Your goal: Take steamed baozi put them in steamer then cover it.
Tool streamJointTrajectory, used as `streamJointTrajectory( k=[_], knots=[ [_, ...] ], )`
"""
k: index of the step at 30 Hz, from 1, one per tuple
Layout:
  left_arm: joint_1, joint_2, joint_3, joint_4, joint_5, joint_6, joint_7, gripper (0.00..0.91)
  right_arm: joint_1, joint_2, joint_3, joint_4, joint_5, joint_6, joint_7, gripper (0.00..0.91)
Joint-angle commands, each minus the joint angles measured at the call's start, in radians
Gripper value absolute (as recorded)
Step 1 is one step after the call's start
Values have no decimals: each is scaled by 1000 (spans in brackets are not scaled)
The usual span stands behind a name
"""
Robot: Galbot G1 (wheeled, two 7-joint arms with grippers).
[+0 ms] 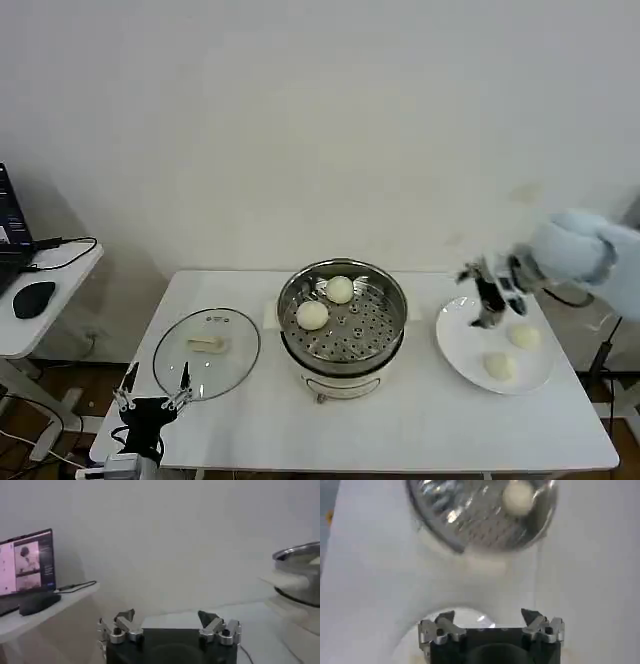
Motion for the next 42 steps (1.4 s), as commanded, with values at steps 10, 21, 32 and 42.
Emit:
streamJointTrajectory(
  k=[10,21,32,42],
  knots=[
    [20,-9,0,10,13,-10,0,907,-598,-156,554,-199,-335,298,-115,907],
    [27,-23,-7,9,23,-4,-2,907,-871,3,780,-317,-384,289,-92,907],
    [25,-30,-11,24,25,-6,-1,907,-884,84,788,-381,-365,279,-108,907],
    [22,-29,-16,34,22,-7,-1,907,-882,145,780,-454,-376,272,-106,907]
  ],
)
